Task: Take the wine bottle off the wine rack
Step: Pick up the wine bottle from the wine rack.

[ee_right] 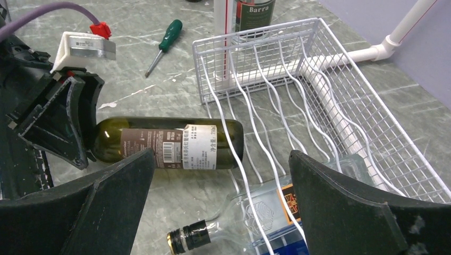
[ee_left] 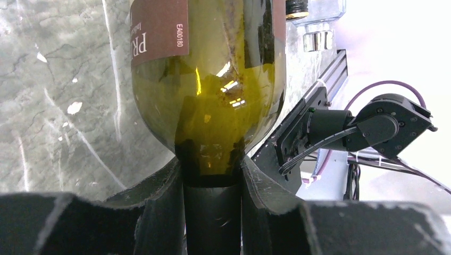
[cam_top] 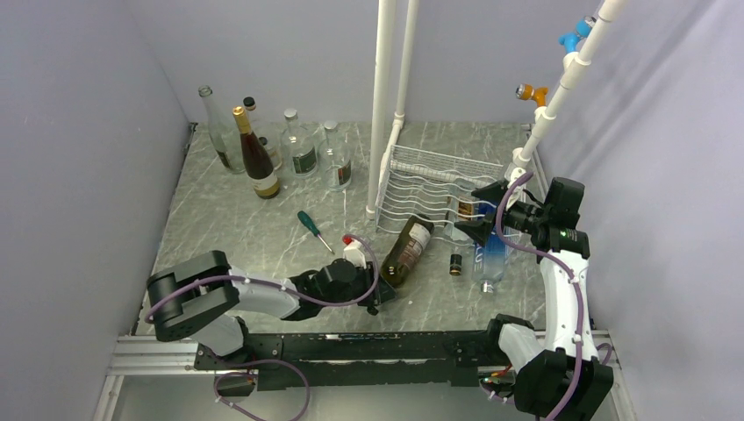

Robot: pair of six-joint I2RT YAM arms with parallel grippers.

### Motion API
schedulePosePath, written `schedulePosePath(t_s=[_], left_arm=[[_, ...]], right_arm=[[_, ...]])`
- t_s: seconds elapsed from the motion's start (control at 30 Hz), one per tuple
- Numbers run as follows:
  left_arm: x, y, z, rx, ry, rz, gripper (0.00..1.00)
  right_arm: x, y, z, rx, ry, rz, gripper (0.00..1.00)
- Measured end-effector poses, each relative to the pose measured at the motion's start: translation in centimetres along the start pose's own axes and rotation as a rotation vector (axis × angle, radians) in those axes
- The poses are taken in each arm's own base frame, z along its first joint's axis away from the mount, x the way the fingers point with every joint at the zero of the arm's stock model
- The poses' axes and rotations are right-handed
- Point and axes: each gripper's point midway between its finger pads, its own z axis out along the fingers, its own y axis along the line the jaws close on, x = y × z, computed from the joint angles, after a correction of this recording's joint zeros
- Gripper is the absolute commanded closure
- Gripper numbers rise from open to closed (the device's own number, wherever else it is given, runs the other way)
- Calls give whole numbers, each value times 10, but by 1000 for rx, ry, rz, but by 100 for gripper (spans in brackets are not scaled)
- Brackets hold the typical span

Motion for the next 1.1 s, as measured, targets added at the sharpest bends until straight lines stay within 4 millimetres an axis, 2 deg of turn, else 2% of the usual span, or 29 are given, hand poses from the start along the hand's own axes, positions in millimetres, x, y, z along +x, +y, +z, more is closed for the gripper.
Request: schedulePosePath(t_s=[0.47,0.7,0.83,1.1], left_arm=[[7,-3,-29,-4,43,-24,100],[15,-1,-42,-32,89,-22,100],[19,2,-50,-50,118,-22,100],[25,4,-63,-71,165,-2,100]], right_arm=[[1,2,0,-7,-5,-25,0],[5,11,2,-50,-16,-61,0],[9,29,8,-129,-20,-119,0],[22,94,38,-423,-20,-301,0]])
